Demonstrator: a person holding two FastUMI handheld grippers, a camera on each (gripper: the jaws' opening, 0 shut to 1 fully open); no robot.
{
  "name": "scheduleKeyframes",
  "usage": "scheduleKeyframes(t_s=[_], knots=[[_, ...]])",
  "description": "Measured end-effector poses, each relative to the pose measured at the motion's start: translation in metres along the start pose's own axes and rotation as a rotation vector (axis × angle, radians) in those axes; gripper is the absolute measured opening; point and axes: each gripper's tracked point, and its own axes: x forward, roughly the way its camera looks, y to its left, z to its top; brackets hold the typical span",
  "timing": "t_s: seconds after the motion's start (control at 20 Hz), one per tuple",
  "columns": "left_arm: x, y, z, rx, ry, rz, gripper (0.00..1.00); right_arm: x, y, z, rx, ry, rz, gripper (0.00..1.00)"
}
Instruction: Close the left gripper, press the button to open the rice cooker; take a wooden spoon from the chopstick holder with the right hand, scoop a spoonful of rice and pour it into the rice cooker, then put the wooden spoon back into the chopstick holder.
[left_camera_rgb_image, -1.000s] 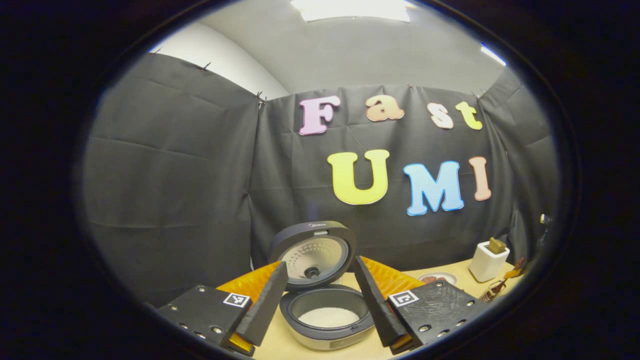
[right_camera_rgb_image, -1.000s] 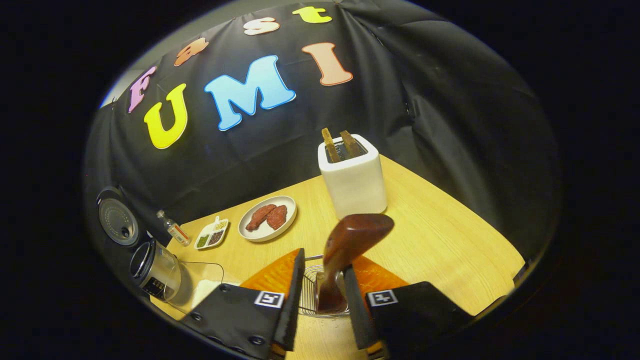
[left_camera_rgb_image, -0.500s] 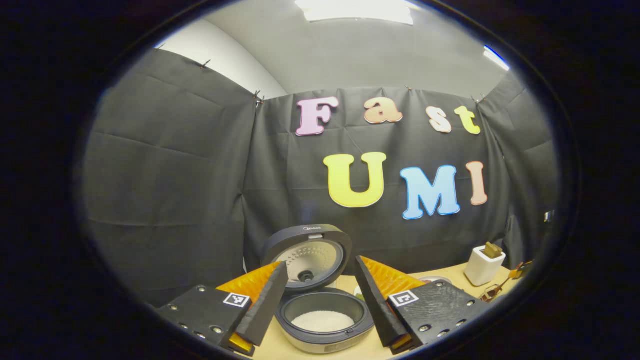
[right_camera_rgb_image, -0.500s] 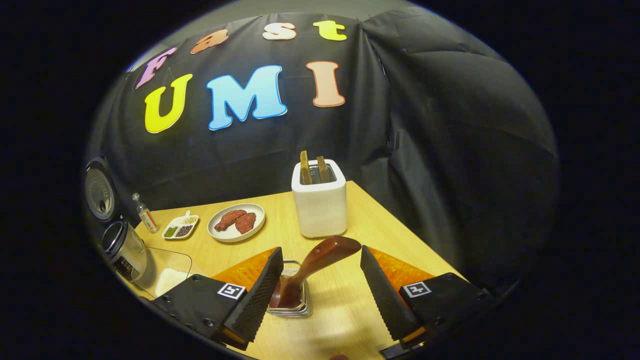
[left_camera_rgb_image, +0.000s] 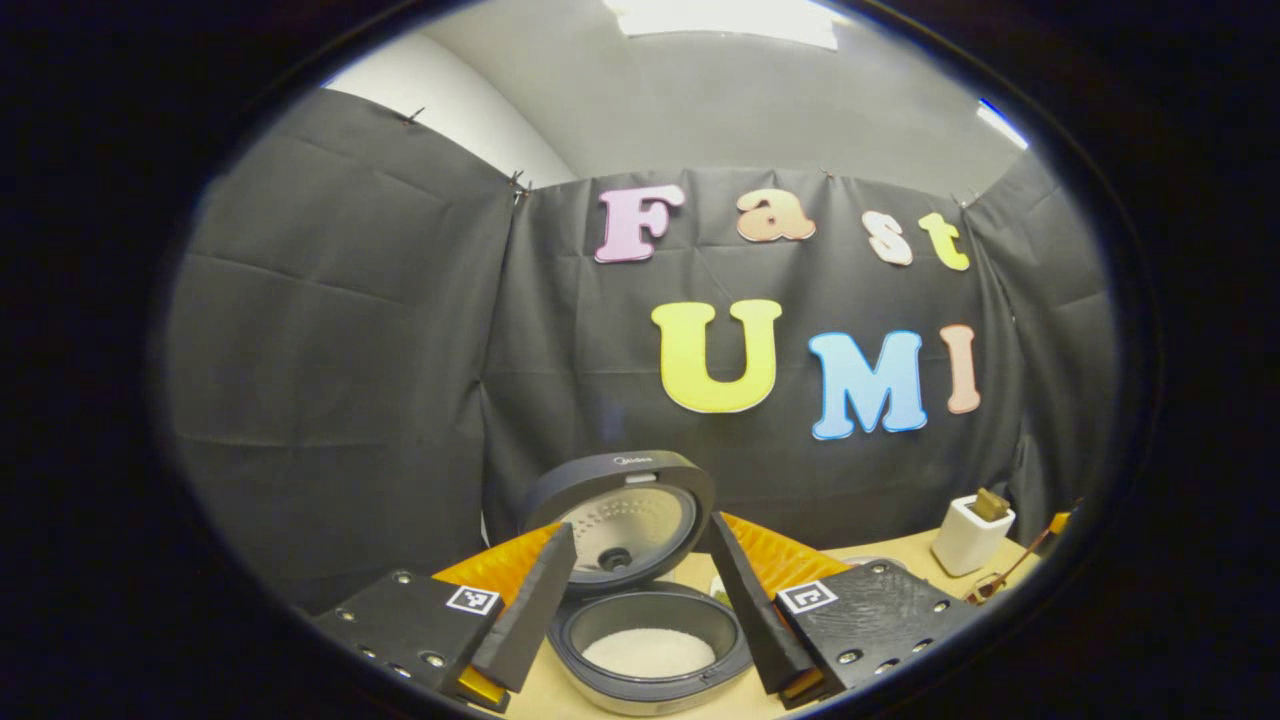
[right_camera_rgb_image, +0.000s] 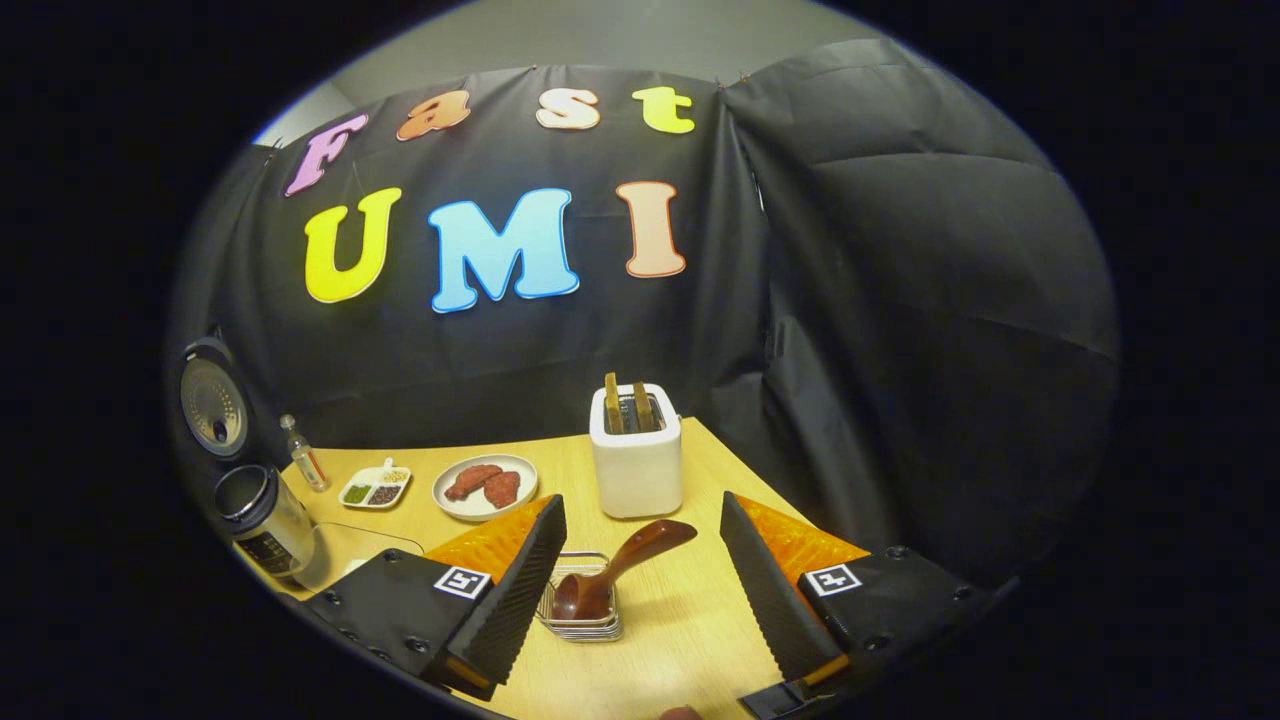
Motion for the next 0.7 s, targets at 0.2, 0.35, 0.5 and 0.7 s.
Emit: scheduleKeyframes(t_s=[0.2,0.35,0.5,0.7], knots=[[0.027,0.015,0.009,-0.013,0.006,0.02,0.84,-0.015,0.023,0.016,0.015,-0.024,0.027,0.98],[0.054,0.026,0.015,-0.035,0.013,0.023,0.84,-0.024,0.046,0.025,-0.011,-0.052,0.053,0.98],[0.086,0.04,0.015,-0.025,0.019,0.043,0.85,-0.027,0.063,0.023,-0.053,-0.057,0.064,0.98],[0.13,0.043,0.025,-0.033,0.002,0.013,0.85,-0.029,0.082,0.019,-0.055,-0.046,0.071,0.98]])
